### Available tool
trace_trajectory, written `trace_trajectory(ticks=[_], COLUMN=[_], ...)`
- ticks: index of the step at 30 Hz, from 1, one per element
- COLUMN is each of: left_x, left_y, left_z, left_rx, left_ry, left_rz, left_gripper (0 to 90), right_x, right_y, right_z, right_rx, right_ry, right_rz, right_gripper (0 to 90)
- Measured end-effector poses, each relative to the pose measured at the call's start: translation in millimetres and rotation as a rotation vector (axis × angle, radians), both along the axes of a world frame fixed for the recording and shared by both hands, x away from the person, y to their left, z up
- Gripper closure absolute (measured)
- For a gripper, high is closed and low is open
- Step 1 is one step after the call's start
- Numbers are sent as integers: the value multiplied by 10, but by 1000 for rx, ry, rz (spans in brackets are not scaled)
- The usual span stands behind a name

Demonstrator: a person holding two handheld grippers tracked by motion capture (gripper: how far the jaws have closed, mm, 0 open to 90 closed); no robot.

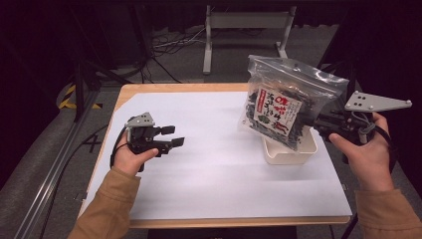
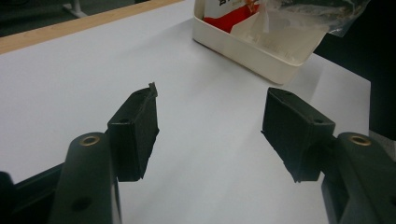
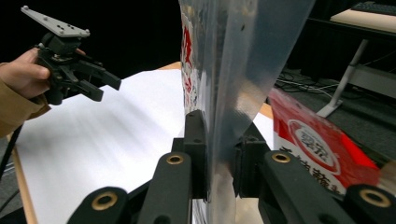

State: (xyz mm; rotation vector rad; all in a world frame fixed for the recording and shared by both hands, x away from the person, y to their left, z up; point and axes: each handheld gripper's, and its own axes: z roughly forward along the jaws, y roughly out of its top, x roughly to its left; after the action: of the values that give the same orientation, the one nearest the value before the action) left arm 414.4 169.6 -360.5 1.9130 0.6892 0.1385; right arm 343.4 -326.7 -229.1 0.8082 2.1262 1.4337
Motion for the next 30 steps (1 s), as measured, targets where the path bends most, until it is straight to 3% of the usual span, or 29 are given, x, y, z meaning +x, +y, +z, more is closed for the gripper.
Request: trace_trajectory(ticks=[11,30], left_x=[3,10], left_y=[0,-12], left_z=[-14,-34], left_rx=[3,13], left_ry=[6,10], left_rz=[2,-3], left_gripper=[353,352], right_x=[90,243], right_y=[-96,-326], right_z=[-16,-201], right_rx=[-67,-98], right_ry=[-58,-27], right_rz=[-24,-107], right_gripper=[785,784])
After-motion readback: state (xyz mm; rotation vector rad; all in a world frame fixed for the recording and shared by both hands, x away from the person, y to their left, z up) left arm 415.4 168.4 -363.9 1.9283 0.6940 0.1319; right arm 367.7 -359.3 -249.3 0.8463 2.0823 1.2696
